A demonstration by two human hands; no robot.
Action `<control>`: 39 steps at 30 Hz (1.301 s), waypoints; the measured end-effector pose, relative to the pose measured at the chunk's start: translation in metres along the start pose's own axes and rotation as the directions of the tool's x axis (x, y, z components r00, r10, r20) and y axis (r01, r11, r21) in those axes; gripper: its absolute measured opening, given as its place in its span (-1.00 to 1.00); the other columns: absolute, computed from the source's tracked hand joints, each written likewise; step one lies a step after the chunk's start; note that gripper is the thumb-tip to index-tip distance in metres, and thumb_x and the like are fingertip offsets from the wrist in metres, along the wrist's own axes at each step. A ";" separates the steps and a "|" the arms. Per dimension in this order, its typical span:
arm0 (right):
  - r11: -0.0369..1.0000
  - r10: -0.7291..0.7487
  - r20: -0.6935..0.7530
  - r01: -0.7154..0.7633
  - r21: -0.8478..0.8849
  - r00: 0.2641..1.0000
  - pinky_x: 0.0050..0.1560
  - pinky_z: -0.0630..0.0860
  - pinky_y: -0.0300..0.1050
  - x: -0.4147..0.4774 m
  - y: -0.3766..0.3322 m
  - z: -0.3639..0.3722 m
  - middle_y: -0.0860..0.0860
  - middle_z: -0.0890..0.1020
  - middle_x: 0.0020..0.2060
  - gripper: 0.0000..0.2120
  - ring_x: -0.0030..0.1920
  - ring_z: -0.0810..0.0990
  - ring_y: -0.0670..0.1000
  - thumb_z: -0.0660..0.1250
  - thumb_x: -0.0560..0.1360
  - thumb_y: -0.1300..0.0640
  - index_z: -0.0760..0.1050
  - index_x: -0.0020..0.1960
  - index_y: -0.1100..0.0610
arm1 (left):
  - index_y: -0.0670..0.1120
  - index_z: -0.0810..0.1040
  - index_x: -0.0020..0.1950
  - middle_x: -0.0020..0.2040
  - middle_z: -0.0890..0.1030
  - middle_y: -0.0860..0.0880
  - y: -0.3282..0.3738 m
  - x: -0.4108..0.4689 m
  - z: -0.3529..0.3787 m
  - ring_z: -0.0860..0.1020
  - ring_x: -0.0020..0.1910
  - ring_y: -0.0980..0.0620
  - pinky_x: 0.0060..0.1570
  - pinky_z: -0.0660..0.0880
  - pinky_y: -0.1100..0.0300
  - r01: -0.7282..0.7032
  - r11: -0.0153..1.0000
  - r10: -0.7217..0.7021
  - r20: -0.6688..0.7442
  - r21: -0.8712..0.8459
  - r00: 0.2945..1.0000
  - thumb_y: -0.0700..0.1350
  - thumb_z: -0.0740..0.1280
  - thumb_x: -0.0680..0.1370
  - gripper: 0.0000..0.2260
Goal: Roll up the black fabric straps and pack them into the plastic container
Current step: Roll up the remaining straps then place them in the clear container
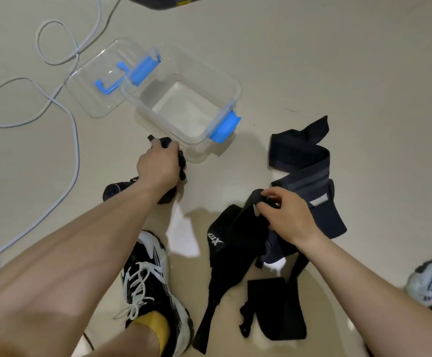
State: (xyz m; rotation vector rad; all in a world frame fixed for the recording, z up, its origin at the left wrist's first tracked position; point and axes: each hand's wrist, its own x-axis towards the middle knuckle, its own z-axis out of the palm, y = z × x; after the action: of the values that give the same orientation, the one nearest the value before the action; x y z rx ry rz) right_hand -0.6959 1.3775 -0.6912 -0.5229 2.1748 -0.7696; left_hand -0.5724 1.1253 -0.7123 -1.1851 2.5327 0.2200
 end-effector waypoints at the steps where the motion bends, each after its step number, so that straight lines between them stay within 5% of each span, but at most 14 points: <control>1: 0.999 0.003 -0.031 -0.002 0.034 1.000 0.09 0.61 0.11 0.002 0.000 -0.001 -0.08 0.62 -0.03 -0.78 0.03 0.63 0.05 0.34 0.56 0.12 0.57 0.19 0.09 | -0.14 0.39 0.26 0.18 0.40 -0.24 0.000 0.002 0.002 0.48 -0.12 -0.23 -0.21 0.36 0.02 0.003 1.000 -0.002 -0.021 0.012 1.000 -0.15 0.36 0.52 -0.66; 5: 0.998 -0.007 -0.127 0.015 0.067 0.992 -0.09 0.63 0.19 0.009 0.003 -0.007 -0.07 0.63 -0.21 -0.88 -0.16 0.63 0.02 0.25 0.59 0.09 0.54 0.06 0.06 | -0.19 0.47 0.18 0.12 0.47 -0.23 0.007 -0.002 0.001 0.47 0.10 -0.24 0.07 0.35 -0.07 0.023 0.986 0.000 -0.141 0.163 0.990 -0.15 0.36 0.48 -0.70; 7: 0.998 -0.029 -0.156 0.038 0.052 0.987 -0.09 0.63 0.18 0.009 0.004 -0.011 -0.07 0.62 -0.21 -0.88 -0.15 0.62 0.01 0.25 0.60 0.05 0.52 0.05 0.06 | -0.17 0.56 0.12 0.08 0.52 -0.19 0.026 -0.016 -0.006 0.48 0.10 -0.23 0.07 0.38 -0.05 -0.114 0.989 0.129 -0.164 0.097 0.978 -0.12 0.31 0.50 -0.77; 11: 0.992 -0.025 -0.083 0.035 0.122 0.996 0.08 0.61 0.12 0.007 0.008 -0.019 -0.08 0.63 0.00 -0.73 0.05 0.61 -0.03 0.35 0.55 -0.01 0.51 0.22 0.02 | 0.05 0.47 0.35 0.27 0.53 0.01 0.081 -0.070 -0.005 0.51 0.21 -0.04 0.24 0.45 0.01 -0.227 0.845 0.404 0.301 -0.484 0.864 0.26 0.37 0.44 -0.46; 14: 0.987 -0.011 0.122 -0.009 0.159 0.993 0.25 0.54 0.09 0.003 0.015 -0.032 -0.03 0.59 0.15 -0.55 0.17 0.58 0.00 0.42 0.50 0.06 0.42 0.37 -0.05 | 0.13 0.17 0.51 0.38 0.40 0.01 0.093 -0.099 0.029 0.51 0.22 -0.08 0.18 0.48 0.01 -0.297 0.848 0.466 0.349 -0.439 0.813 0.21 0.41 0.41 -0.26; 17: 0.975 0.006 0.159 0.030 -0.219 0.987 0.27 0.50 0.03 -0.003 0.035 -0.045 0.04 0.54 0.28 -0.41 0.28 0.52 0.07 0.41 0.49 0.15 0.33 0.47 -0.03 | 0.03 0.50 0.29 0.16 0.61 0.01 0.091 -0.110 0.053 0.57 0.12 -0.04 0.00 0.44 0.17 -0.017 0.825 0.223 0.298 -0.565 0.928 -0.14 0.23 0.60 -0.72; 19: 0.907 0.072 0.111 -0.019 -0.420 0.991 0.08 0.53 -0.03 -0.011 0.048 -0.046 0.05 0.58 0.22 -0.50 0.21 0.54 0.11 0.39 0.50 0.13 0.40 0.42 -0.02 | -0.01 0.59 0.08 0.05 0.65 -0.02 0.092 -0.118 0.057 0.60 0.02 -0.02 -0.10 0.48 0.23 0.283 0.634 0.057 0.409 -0.719 0.911 -0.30 0.16 0.56 -0.71; 22: 0.857 0.214 -0.029 -0.202 -0.474 0.976 -0.14 0.45 -0.10 -0.022 0.070 -0.046 0.05 0.66 0.02 -0.81 0.04 0.59 0.13 0.29 0.58 0.11 0.60 0.15 0.02 | -0.10 0.60 -0.04 -0.11 0.63 -0.10 0.100 -0.126 0.051 0.58 -0.20 -0.03 -0.31 0.48 0.21 0.490 0.333 -0.012 0.517 -0.805 0.856 -0.42 0.11 0.49 -0.66; 24: 0.910 0.293 -0.088 -0.305 -0.279 0.952 -0.11 0.47 -0.08 -0.027 0.080 -0.053 0.09 0.66 -0.06 -0.87 0.01 0.61 0.18 0.28 0.57 0.16 0.61 0.02 0.11 | -0.14 0.57 -0.05 -0.20 0.58 -0.09 0.103 -0.128 0.043 0.52 -0.29 -0.02 -0.38 0.42 0.20 0.524 0.221 -0.053 0.527 -0.822 0.848 -0.44 0.09 0.49 -0.67; 26: 0.885 0.451 -0.103 -0.429 0.183 0.886 -0.09 0.53 -0.03 -0.033 0.080 -0.074 0.15 0.66 -0.11 -0.89 -0.06 0.62 0.19 0.28 0.57 0.23 0.58 -0.03 0.21 | -0.15 0.52 -0.05 -0.24 0.52 -0.10 0.101 -0.127 0.032 0.45 -0.33 -0.02 -0.39 0.36 0.19 0.522 0.135 -0.127 0.508 -0.842 0.852 -0.43 0.08 0.51 -0.71; 28: 0.628 0.582 0.004 -0.452 0.634 0.813 -0.05 0.53 -0.02 -0.044 0.070 -0.101 0.10 0.66 -0.06 -0.88 -0.10 0.61 0.10 0.25 0.62 0.23 0.56 0.03 0.20 | -0.15 0.51 -0.02 -0.21 0.53 -0.14 0.097 -0.125 0.019 0.47 -0.29 -0.07 -0.33 0.38 0.16 0.530 0.096 -0.162 0.512 -0.842 0.843 -0.41 0.08 0.52 -0.73; 31: 0.418 0.489 0.129 -0.361 0.834 0.863 -0.08 0.55 -0.01 -0.062 0.045 -0.139 0.09 0.69 -0.02 -0.84 -0.06 0.65 0.08 0.19 0.66 0.23 0.55 0.08 0.17 | -0.10 0.56 0.00 -0.11 0.63 -0.18 0.102 -0.132 -0.007 0.58 -0.17 -0.15 -0.23 0.46 0.09 0.536 0.164 -0.090 0.528 -0.828 0.844 -0.28 0.18 0.57 -0.82; 36: 0.853 0.311 -0.135 -0.213 0.476 0.941 -0.13 0.49 -0.08 -0.089 -0.003 -0.169 0.13 0.63 -0.02 -0.65 -0.11 0.59 0.10 0.24 0.59 0.26 0.35 0.30 -0.03 | -0.10 0.60 -0.06 -0.14 0.65 -0.12 0.133 -0.158 -0.079 0.60 -0.17 -0.08 -0.23 0.47 0.15 0.397 0.268 0.050 0.424 -0.878 0.904 -0.07 0.26 0.62 -0.82; 39: 0.983 0.018 -0.308 0.040 0.182 0.951 -0.26 0.39 -0.12 -0.117 -0.032 -0.178 0.05 0.55 -0.19 -0.64 -0.23 0.48 0.06 0.13 0.54 0.36 0.39 0.18 -0.03 | -0.09 0.54 -0.11 -0.28 0.62 -0.03 0.151 -0.180 -0.133 0.58 -0.28 0.02 -0.29 0.44 0.22 0.321 0.259 0.121 0.360 -0.911 0.925 -0.01 0.22 0.64 -0.78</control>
State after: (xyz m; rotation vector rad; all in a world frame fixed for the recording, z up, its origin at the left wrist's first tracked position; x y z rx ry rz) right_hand -0.7551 1.4849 -0.5136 -0.3355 2.3513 -1.1111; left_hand -0.6124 1.3142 -0.5229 -1.4253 1.7815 2.0281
